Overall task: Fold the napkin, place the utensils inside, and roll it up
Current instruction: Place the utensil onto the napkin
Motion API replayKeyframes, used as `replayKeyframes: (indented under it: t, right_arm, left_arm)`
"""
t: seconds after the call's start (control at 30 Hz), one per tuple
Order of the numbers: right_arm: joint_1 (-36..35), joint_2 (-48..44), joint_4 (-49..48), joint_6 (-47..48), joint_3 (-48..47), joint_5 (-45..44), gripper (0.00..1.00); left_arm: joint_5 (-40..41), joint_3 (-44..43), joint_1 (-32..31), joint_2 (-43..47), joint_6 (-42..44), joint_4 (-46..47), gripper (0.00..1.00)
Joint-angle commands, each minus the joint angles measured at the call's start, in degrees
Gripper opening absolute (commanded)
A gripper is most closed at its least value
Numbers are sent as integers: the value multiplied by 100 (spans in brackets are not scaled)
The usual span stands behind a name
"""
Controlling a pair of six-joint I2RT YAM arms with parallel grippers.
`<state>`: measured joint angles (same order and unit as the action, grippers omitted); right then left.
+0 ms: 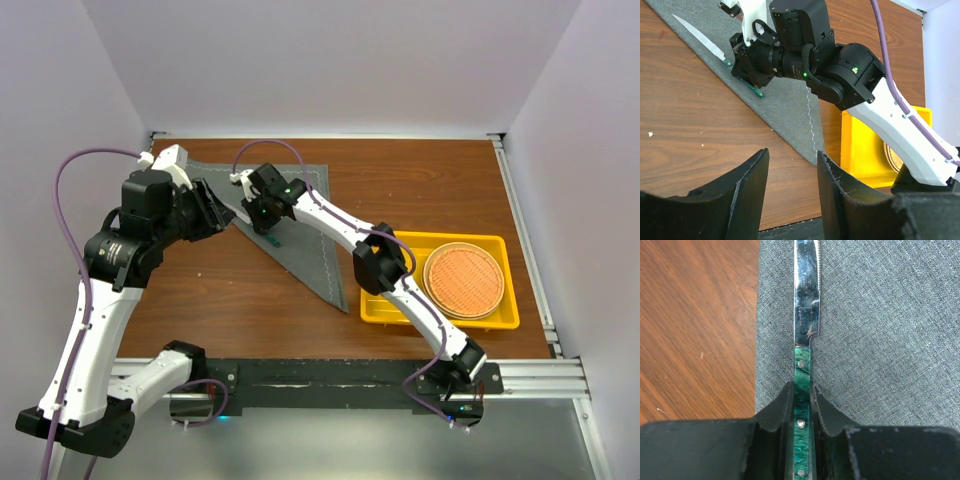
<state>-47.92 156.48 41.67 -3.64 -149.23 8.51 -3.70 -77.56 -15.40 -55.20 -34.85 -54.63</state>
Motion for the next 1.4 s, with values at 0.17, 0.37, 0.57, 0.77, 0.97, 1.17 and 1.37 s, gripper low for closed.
replayKeyframes:
  t: [0.17,0.37,0.57,0.77,0.97,1.17,1.37]
  right_arm:
    - [64,-487,157,-400,43,150,0]
    - [46,-584,254,-340,113,282,0]
    - [46,-646,184,-462,96,423,0]
    - [55,-558,105,-603,96,599,0]
    - [55,-417,-18,-682,69,590,0]
    - [46,-285,-36,-735,140,546,1]
    - [46,-224,-63,-761,166,511,10]
  left_arm:
    - [81,-189,2,44,31,66,49]
    - [28,-154,2,44,-39,137,49]
    - [-34,-66,2,71,-127,190,49]
    - [-16,-31,2,88,-162,216,49]
    - [-7,-14,2,97,-162,207,49]
    - [28,-14,2,106,-154,172,49]
    - [45,-5,2,115,-162,146,49]
